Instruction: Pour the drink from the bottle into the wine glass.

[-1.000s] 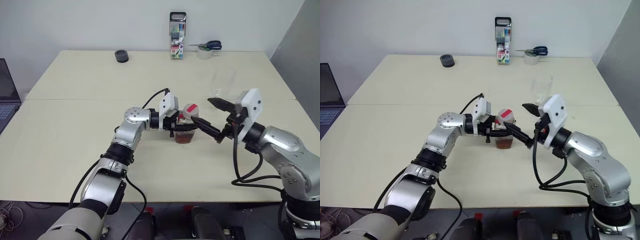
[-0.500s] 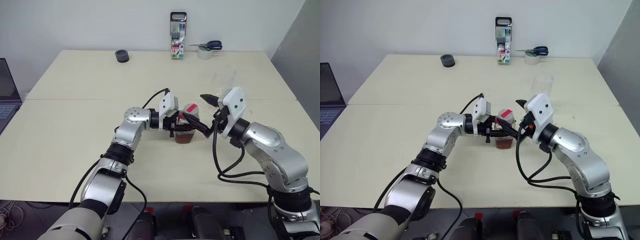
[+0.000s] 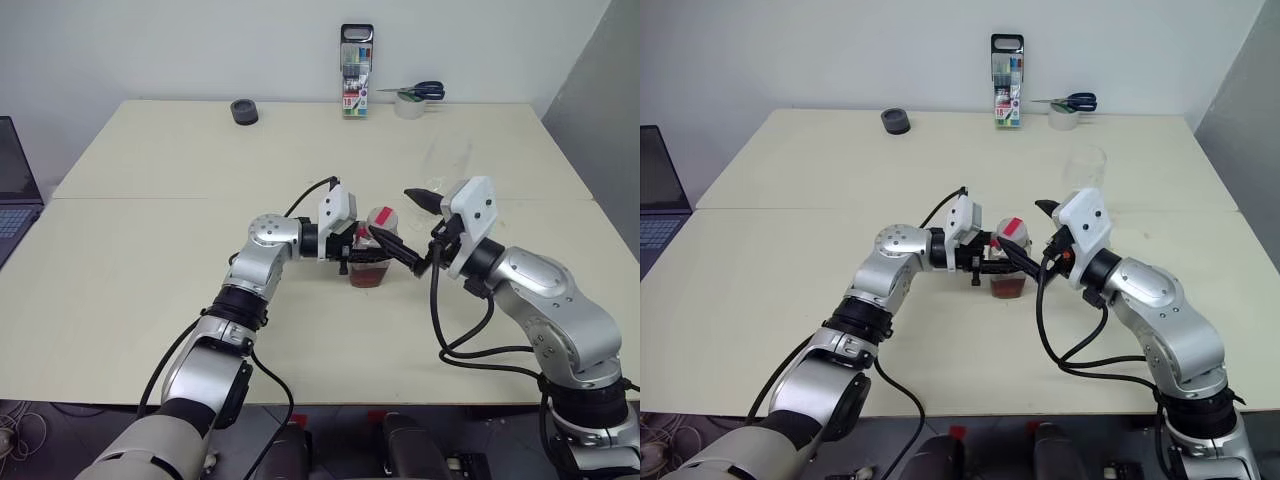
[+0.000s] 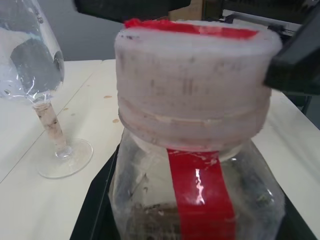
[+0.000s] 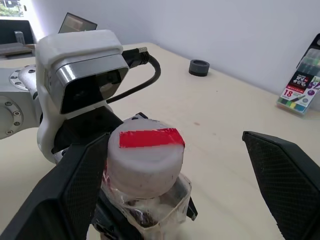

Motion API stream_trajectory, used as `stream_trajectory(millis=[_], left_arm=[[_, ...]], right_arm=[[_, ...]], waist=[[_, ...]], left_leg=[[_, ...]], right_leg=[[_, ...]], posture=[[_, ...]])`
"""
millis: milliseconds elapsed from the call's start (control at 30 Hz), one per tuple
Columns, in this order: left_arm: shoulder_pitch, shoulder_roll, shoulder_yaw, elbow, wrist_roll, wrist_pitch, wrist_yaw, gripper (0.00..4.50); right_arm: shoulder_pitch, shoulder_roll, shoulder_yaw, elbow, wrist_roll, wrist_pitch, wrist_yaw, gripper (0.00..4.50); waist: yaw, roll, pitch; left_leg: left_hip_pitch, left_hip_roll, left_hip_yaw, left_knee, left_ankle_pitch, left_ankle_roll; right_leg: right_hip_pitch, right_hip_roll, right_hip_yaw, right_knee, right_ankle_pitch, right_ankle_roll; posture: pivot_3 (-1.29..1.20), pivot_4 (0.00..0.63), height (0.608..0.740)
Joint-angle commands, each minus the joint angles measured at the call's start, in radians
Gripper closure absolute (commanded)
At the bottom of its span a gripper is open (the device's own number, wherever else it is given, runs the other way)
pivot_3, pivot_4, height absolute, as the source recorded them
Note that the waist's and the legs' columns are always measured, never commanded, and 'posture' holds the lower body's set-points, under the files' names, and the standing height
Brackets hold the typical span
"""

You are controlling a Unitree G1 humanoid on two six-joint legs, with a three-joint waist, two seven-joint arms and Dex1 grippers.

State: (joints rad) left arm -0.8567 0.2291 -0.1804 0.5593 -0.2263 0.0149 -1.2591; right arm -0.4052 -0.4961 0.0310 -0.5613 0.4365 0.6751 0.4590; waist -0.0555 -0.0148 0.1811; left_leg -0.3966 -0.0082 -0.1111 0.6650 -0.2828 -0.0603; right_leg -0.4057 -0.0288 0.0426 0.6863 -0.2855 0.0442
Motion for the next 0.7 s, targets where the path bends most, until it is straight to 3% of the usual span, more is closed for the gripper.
stream_trajectory(millis=[33, 500, 700], left_arm=[[-0.019, 0.006, 0.018, -0.024, -0.017, -0.012, -0.017, 2.81], [-0.028, 0.004, 0.026, -0.011, -0.016, -0.014, -0.021, 2.81], [-0.038, 0.004, 0.037, -0.007, -0.026, 0.001, -0.025, 2.81]], right_arm=[[0.009, -0.031, -0.089, -0.024, 0.005, 0.016, -0.017, 0.0], [0.024, -0.081, -0.1, -0.128, 0.165, 0.11, 0.052, 0.0], [-0.016, -0.072, -0.075, -0.115, 0.164, 0.102, 0.041, 0.0]], waist=[[0.0, 0.0, 0.0], [0.001, 0.0, 0.0], [0.001, 0.0, 0.0]], left_leg=[[0.0, 0.0, 0.0, 0.0, 0.0, 0.0], [0.0, 0.0, 0.0, 0.0, 0.0, 0.0], [0.0, 0.0, 0.0, 0.0, 0.0, 0.0]], right_leg=[[0.0, 0.0, 0.0, 0.0, 0.0, 0.0], [0.0, 0.0, 0.0, 0.0, 0.0, 0.0], [0.0, 0.0, 0.0, 0.0, 0.0, 0.0]], posture=[[0.0, 0.15, 0.74], [0.0, 0.15, 0.74], [0.0, 0.15, 0.74]])
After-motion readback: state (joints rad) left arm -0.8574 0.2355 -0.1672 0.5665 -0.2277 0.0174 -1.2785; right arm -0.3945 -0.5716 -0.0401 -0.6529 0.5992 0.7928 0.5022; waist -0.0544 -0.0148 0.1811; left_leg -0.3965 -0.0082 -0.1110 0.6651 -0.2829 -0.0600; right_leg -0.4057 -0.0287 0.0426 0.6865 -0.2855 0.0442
